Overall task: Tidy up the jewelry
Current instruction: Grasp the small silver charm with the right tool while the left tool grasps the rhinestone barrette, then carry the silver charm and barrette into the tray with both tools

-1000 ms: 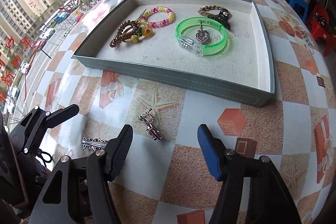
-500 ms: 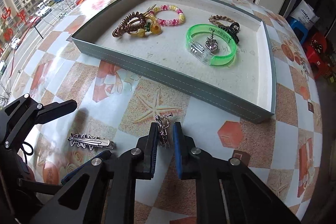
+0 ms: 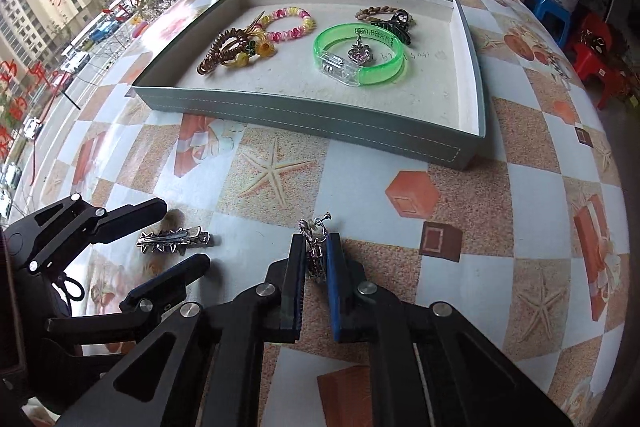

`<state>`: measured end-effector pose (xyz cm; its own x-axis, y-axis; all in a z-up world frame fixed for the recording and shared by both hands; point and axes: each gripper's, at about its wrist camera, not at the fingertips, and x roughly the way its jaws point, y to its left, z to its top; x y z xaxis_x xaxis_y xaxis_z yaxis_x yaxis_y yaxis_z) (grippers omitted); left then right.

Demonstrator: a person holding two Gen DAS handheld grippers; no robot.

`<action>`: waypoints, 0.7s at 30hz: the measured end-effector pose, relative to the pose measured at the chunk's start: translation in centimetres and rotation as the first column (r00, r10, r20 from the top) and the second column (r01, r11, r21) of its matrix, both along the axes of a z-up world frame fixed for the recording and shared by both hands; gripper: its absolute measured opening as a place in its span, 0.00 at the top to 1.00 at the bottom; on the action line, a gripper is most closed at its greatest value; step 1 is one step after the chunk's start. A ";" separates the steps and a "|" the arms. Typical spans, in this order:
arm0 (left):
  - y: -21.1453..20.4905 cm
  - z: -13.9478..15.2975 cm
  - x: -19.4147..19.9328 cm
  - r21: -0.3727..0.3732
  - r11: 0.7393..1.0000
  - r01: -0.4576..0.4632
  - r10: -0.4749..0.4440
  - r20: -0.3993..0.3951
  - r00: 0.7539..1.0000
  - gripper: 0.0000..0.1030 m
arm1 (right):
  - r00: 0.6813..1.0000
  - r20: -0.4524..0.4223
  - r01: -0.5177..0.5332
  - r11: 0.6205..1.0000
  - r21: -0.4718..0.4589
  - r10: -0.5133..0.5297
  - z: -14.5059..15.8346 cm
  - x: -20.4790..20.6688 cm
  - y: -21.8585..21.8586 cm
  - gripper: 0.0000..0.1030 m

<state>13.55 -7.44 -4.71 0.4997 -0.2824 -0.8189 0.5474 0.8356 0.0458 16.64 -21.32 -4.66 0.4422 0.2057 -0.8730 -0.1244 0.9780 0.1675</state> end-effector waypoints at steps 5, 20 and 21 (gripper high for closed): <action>-0.9 0.1 -1.0 0.031 0.999 0.023 -0.023 0.030 0.999 0.72 | 1.000 0.004 0.016 0.999 0.028 -0.016 0.1 -0.9 -0.7 0.90; 0.7 0.7 -1.5 -0.049 0.997 -0.061 0.062 0.011 0.998 0.72 | 0.996 0.006 0.082 0.987 0.135 -0.083 0.7 -2.5 -2.9 0.90; 0.9 0.8 -1.6 -0.057 0.996 -0.069 0.070 0.015 0.997 0.72 | 0.996 0.006 0.086 0.986 0.144 -0.088 0.8 -2.6 -3.0 0.90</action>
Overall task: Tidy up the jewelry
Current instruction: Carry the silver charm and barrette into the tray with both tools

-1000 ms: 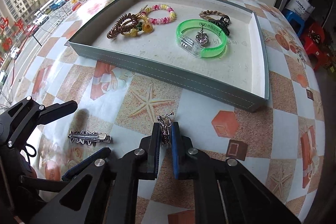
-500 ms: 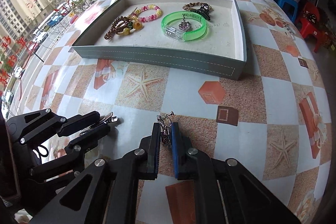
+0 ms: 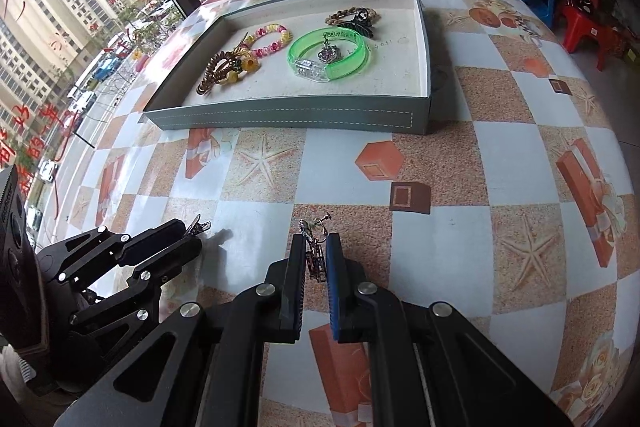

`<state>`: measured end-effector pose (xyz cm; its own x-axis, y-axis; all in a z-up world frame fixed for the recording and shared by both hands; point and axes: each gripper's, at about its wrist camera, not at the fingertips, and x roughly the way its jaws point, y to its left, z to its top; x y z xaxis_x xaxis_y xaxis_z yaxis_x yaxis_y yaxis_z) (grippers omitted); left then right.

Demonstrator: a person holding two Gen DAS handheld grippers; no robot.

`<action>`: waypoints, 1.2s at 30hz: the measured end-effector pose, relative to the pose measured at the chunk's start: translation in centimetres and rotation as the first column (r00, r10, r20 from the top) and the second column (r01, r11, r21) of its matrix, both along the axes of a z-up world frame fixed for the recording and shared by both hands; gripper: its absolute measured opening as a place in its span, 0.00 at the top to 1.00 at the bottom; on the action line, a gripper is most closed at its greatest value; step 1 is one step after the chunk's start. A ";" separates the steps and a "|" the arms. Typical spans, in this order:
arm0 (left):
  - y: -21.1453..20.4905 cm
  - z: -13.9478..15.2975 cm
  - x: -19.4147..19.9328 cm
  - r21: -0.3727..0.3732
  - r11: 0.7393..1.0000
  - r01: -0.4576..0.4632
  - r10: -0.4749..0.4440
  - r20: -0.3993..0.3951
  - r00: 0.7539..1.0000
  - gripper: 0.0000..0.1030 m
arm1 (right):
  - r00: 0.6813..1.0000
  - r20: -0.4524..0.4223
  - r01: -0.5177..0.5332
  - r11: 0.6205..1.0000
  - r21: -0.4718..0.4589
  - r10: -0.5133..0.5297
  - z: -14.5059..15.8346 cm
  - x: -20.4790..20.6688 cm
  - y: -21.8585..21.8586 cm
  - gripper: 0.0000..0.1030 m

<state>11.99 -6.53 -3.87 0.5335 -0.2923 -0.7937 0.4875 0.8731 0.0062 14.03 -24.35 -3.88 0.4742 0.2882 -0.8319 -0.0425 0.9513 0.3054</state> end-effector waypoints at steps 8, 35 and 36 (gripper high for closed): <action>2.4 1.4 0.0 -0.072 0.995 -0.068 0.068 0.004 0.998 0.72 | 1.000 0.005 0.019 0.999 0.048 -0.019 0.3 -0.3 -1.0 0.90; 3.9 7.5 4.5 -0.175 0.976 -0.130 0.144 0.069 0.987 0.73 | 0.995 0.097 0.006 0.994 0.107 -0.016 6.0 3.0 -2.0 0.90; 3.8 7.8 5.0 -0.177 0.975 -0.134 0.149 0.075 0.986 0.73 | 0.995 0.101 0.005 0.994 0.106 -0.015 6.3 3.5 -2.0 0.90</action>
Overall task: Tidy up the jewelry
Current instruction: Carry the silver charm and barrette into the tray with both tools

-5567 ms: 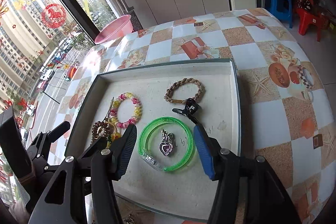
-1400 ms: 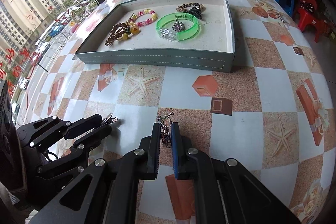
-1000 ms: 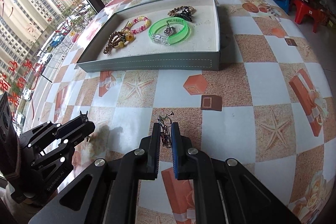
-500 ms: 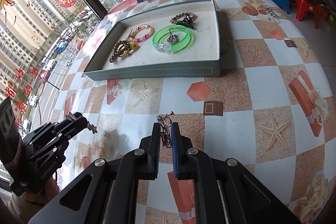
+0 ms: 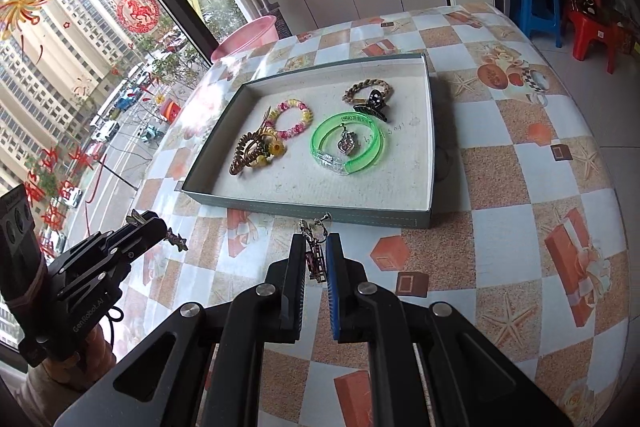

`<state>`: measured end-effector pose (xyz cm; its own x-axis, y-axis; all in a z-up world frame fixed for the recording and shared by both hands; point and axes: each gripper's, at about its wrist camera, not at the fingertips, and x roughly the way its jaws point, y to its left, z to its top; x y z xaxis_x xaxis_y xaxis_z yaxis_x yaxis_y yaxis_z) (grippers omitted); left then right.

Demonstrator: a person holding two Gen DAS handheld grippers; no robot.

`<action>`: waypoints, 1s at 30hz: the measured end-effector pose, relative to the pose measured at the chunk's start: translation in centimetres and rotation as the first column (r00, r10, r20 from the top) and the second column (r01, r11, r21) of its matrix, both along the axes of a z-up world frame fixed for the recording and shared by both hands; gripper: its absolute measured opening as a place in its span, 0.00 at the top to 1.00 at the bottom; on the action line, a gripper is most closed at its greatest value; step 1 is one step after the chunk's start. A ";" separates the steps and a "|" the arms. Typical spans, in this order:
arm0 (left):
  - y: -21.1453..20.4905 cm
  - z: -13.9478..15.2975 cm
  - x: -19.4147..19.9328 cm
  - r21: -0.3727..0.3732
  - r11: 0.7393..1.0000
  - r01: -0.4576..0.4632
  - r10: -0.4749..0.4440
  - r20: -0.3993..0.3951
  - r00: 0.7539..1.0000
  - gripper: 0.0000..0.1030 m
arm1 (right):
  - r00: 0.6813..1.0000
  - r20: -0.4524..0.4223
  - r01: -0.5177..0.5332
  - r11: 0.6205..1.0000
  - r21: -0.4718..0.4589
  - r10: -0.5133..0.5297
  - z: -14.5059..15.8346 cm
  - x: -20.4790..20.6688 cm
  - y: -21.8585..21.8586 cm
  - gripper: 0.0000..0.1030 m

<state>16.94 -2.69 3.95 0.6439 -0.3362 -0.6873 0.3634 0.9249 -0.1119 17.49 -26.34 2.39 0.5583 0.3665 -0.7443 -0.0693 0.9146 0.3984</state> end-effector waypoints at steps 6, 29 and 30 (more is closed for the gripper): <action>-0.3 0.7 3.4 -0.015 1.000 -0.027 0.027 0.007 1.000 0.73 | 1.000 0.023 -0.009 1.000 -0.012 0.010 1.4 3.3 0.1 0.90; -5.9 -5.2 12.7 0.110 0.992 -0.053 0.059 -0.053 0.997 0.73 | 0.994 -0.058 0.088 0.990 -0.115 -0.095 -4.3 13.4 -2.0 0.90; -6.0 -5.4 12.8 0.117 0.992 -0.053 0.060 -0.053 0.997 0.73 | 0.993 -0.062 0.090 0.989 -0.121 -0.098 -4.6 13.6 -2.1 0.90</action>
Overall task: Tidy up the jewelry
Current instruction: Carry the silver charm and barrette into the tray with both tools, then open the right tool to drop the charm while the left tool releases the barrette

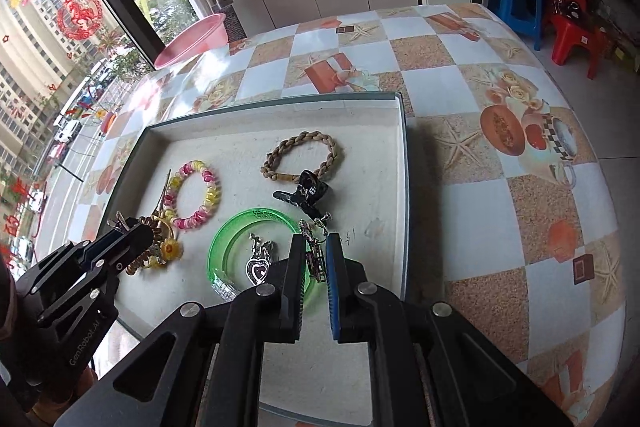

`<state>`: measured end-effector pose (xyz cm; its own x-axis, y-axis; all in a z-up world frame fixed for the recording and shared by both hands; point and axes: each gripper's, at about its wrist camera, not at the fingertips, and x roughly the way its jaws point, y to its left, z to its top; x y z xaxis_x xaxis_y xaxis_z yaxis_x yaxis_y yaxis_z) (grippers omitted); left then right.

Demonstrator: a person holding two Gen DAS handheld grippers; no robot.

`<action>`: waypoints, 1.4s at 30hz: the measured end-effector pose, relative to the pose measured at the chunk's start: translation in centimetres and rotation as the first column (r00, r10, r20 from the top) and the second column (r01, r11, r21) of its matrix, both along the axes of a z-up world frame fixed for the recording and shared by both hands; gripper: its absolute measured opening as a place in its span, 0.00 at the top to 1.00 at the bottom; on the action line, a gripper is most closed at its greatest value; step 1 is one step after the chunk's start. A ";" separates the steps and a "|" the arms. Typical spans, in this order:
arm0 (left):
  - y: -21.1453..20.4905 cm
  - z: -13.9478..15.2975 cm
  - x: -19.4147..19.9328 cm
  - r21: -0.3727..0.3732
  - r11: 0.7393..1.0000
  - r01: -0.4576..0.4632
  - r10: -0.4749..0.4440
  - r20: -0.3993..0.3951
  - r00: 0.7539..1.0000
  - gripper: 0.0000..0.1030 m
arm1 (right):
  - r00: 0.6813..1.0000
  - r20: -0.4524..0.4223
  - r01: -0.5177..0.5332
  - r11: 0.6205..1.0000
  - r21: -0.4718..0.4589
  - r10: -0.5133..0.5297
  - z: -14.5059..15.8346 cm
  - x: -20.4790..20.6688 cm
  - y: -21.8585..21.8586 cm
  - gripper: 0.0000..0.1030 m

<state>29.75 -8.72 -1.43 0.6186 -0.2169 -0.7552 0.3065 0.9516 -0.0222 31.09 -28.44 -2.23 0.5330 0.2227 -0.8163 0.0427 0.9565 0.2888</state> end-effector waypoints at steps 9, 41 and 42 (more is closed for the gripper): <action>-0.7 -1.0 0.2 0.060 0.998 -0.003 0.002 0.010 1.000 0.73 | 1.000 -0.028 0.003 1.000 -0.010 -0.003 -1.7 0.8 -0.2 0.89; 1.4 1.5 -1.5 0.041 0.997 -0.066 0.064 0.052 0.997 0.72 | 0.999 0.045 0.011 0.999 0.050 -0.013 1.8 -3.3 0.4 0.32; 1.4 1.6 -1.6 0.046 0.997 -0.069 0.067 0.057 0.996 0.72 | 0.999 0.046 0.012 0.999 0.046 -0.014 1.9 -3.5 0.3 0.32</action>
<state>28.18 -7.28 0.17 0.6716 -0.1376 -0.7280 0.2407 0.9698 0.0388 27.64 -28.10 -0.34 0.5731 0.2515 -0.7799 0.0409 0.9418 0.3337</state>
